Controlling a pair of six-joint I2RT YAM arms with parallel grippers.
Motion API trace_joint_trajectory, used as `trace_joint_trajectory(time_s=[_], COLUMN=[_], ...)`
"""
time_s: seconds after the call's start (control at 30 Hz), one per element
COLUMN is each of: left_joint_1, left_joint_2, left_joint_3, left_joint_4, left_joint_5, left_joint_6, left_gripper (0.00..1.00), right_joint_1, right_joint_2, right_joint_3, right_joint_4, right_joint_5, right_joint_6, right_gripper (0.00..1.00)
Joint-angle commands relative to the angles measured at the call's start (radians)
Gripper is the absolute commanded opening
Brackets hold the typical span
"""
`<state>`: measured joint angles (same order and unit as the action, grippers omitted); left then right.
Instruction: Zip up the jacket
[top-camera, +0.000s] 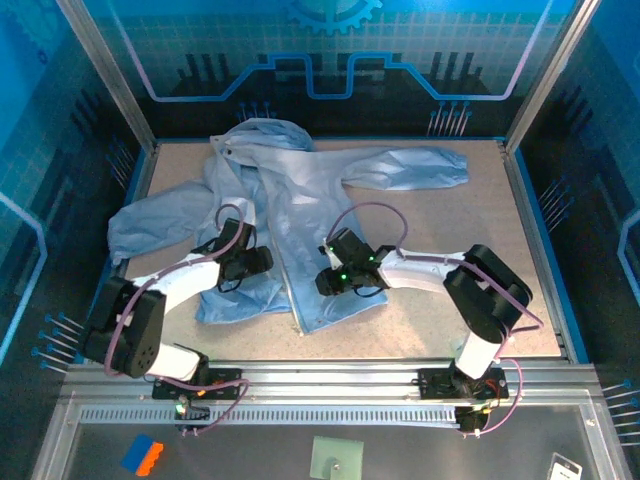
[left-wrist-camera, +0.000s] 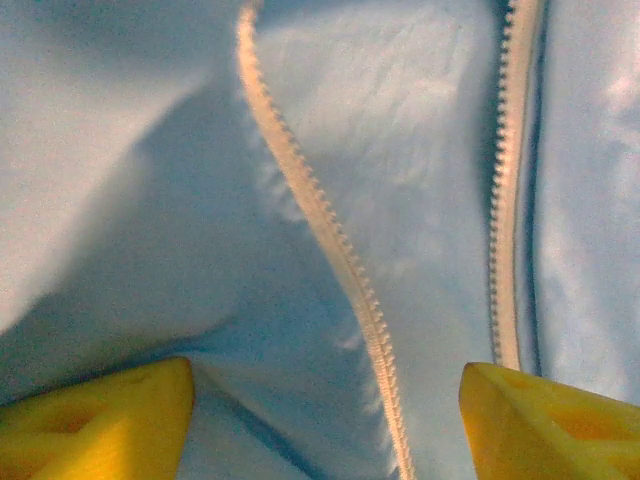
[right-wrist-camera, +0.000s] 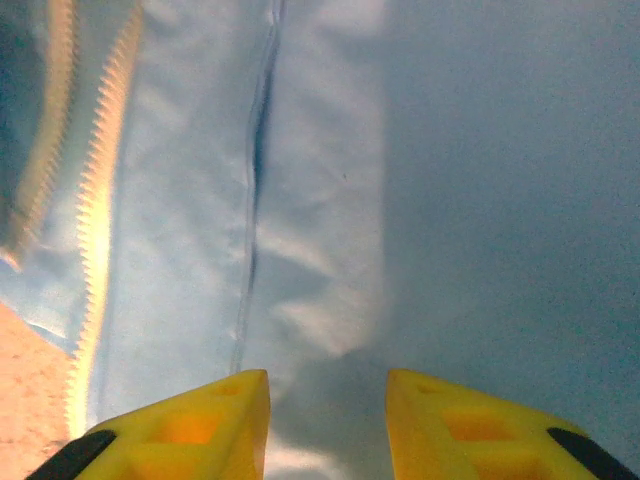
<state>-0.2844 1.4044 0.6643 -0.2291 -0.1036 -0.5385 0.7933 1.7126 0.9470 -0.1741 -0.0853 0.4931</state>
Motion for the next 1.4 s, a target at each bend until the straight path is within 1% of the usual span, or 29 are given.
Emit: trace_joint_trajectory(time_s=[0.0,0.1,0.23,0.47,0.6,0.67,0.77,0.83,0.9,1.0,1.1,1.2,1.33,1.37], left_joint_1=[-0.002,-0.033,-0.134,-0.308,-0.404,-0.420,-0.421,-0.421,-0.425,-0.433,-0.434,-0.428,-0.406,-0.398], left_joint_2=[-0.103,-0.182,-0.227,-0.169,-0.134,-0.120,-0.075,-0.027,0.030,0.095,0.141,0.188,0.278,0.301], left_joint_3=[0.051,0.037,0.011,-0.035,-0.046,-0.067,-0.088,-0.083,-0.069,-0.052,-0.031,0.014,0.092,0.112], left_joint_4=[-0.162,-0.208,-0.239,-0.230,-0.250,-0.213,-0.131,-0.091,-0.053,0.006,0.040,0.041,0.049,0.056], left_joint_5=[0.044,0.048,0.017,-0.002,-0.072,-0.072,-0.053,-0.037,-0.017,0.007,0.006,-0.007,0.014,0.024], left_joint_6=[0.022,-0.042,-0.123,-0.285,-0.375,-0.396,-0.397,-0.386,-0.376,-0.352,-0.316,-0.260,-0.202,-0.191], left_gripper=[0.68,0.65,0.65,0.67,0.70,0.71,0.71,0.69,0.62,0.41,0.24,0.12,0.00,0.00], right_joint_1=[-0.031,-0.053,-0.076,-0.078,-0.084,-0.096,-0.134,-0.168,-0.210,-0.260,-0.304,-0.340,-0.355,-0.356], right_joint_2=[-0.044,-0.024,0.036,0.152,0.186,0.195,0.197,0.191,0.175,0.135,0.098,0.058,0.014,0.003], right_joint_3=[0.088,0.123,0.168,0.234,0.233,0.226,0.199,0.174,0.140,0.072,0.001,-0.061,-0.144,-0.159], right_joint_4=[-0.083,-0.108,-0.113,-0.110,-0.115,-0.125,-0.125,-0.122,-0.118,-0.096,-0.074,-0.045,-0.027,-0.024], right_joint_5=[0.008,0.004,-0.024,-0.094,-0.087,-0.071,-0.062,-0.060,-0.060,-0.064,-0.067,-0.080,-0.083,-0.080], right_joint_6=[-0.042,-0.078,-0.090,-0.085,-0.087,-0.083,-0.062,-0.049,-0.037,-0.024,-0.009,0.007,0.022,0.029], right_gripper=[0.36,0.36,0.36,0.35,0.35,0.35,0.34,0.33,0.33,0.32,0.32,0.31,0.30,0.30])
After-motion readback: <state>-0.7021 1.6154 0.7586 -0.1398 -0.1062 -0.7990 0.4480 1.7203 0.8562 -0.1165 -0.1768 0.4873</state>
